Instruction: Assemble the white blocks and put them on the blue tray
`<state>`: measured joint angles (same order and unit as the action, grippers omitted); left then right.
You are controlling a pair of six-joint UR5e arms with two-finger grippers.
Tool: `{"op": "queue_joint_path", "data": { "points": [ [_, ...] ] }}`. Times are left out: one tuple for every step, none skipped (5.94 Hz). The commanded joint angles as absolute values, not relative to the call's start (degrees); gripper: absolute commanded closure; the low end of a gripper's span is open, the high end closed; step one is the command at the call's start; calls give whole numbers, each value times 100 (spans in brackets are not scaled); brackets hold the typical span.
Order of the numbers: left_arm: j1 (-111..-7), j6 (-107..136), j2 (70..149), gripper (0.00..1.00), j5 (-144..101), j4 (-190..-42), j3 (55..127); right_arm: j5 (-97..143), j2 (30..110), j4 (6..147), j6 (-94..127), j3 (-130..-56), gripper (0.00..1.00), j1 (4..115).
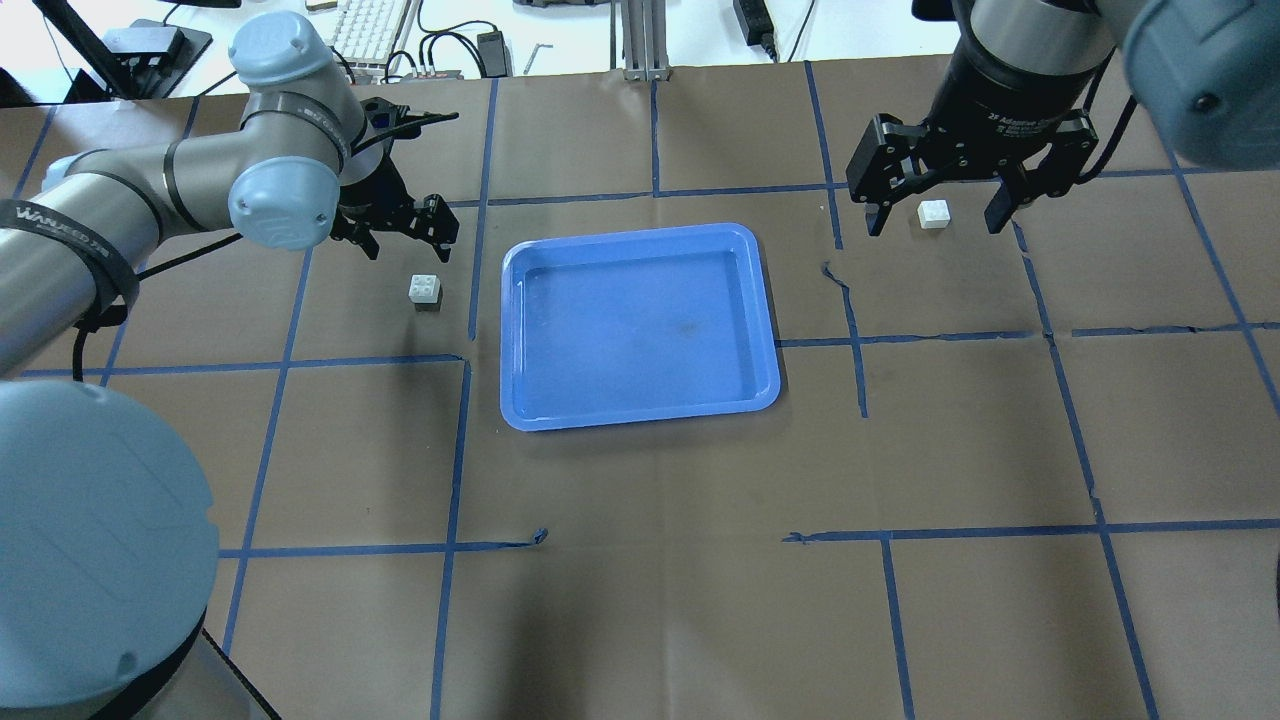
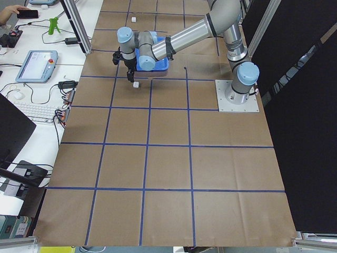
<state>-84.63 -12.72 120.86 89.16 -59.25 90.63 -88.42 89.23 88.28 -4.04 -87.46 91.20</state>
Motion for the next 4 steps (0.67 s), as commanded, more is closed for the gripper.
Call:
{"op": "queue_joint_path", "data": {
  "points": [
    [-8455,-1485,12461,1,8912,-5705,9175,-8824,8782,9000,-2292,-8745,0,8949],
    [-8455,-1485,12489,11,8938,-5600,9271,-8807,8754,9000,-3712,-8745,0,8651],
    [-8455,-1485,12489,40,8973,-5607,9272,-8798,8728,9000,-5249,-8745,0,8292],
    [-8455,-1459,12454,80,8982,-5607,9264,-8815,8554,9000,-6691,-8710,0,8001]
  ]
}}
